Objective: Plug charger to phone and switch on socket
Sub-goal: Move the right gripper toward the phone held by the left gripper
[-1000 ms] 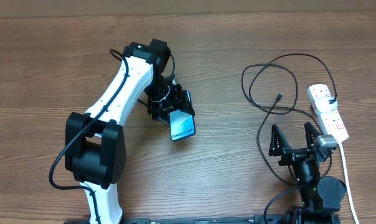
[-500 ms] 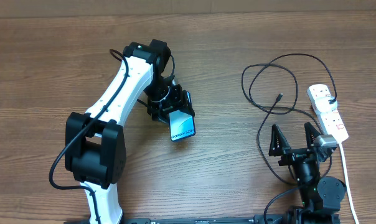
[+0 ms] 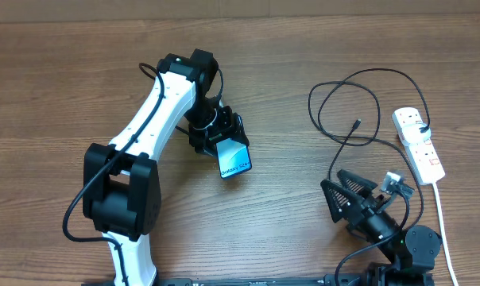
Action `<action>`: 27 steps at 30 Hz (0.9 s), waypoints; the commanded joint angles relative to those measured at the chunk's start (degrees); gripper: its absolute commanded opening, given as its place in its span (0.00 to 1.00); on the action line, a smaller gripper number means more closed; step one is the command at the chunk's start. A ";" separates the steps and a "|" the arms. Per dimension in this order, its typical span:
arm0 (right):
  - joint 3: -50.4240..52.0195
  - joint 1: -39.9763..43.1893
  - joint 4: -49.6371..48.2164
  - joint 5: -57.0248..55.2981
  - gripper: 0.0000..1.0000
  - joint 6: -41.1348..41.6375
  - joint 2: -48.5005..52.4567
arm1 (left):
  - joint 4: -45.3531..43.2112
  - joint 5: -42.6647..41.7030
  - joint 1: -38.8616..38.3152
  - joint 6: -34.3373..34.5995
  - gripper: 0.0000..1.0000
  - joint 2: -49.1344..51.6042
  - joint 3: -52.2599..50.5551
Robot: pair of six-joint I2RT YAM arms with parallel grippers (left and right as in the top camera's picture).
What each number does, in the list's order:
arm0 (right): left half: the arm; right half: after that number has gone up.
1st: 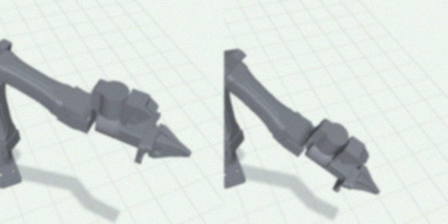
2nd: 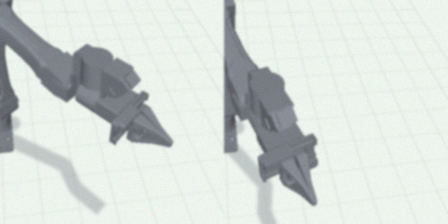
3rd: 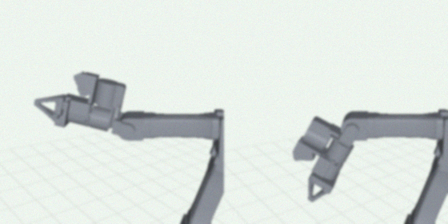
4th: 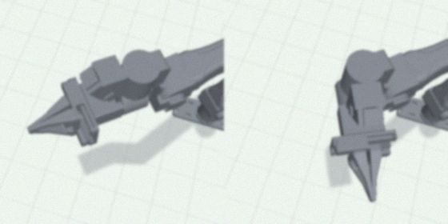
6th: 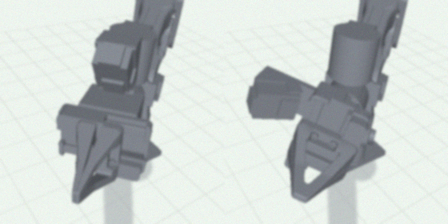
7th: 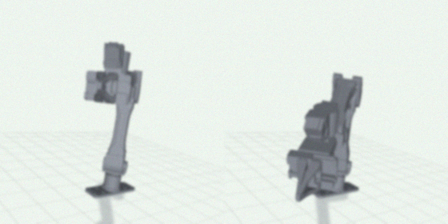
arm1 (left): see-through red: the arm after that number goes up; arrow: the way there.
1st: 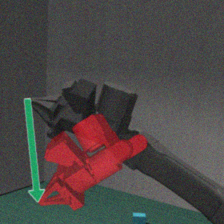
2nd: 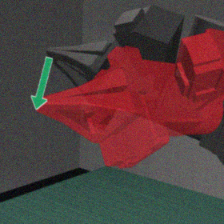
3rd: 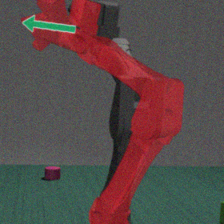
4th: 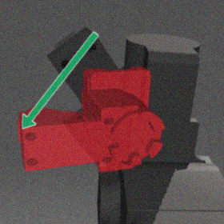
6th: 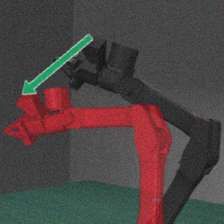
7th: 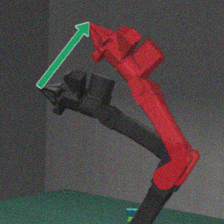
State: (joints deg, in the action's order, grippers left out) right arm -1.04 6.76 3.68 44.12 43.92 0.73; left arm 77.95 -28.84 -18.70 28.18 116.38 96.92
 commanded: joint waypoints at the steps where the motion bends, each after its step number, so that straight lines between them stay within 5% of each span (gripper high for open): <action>1: 0.55 0.22 -0.15 2.71 1.00 3.48 -0.57 | 0.00 -0.79 0.42 1.25 0.58 0.20 1.77; 6: -0.74 0.11 3.04 1.31 0.99 0.61 2.67 | -0.42 -0.76 0.42 3.98 0.58 0.20 1.77; 17: -18.38 0.04 32.92 -10.10 0.99 -9.73 24.55 | -1.84 -2.86 0.35 13.49 0.57 0.20 1.77; 27: -29.05 0.00 37.57 10.80 1.00 -7.69 38.97 | -7.02 -12.70 0.33 17.75 0.58 0.20 1.77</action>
State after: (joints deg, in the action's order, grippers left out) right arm -28.62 6.76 42.41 46.46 35.81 37.71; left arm 71.59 -35.00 -18.70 44.07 116.38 96.95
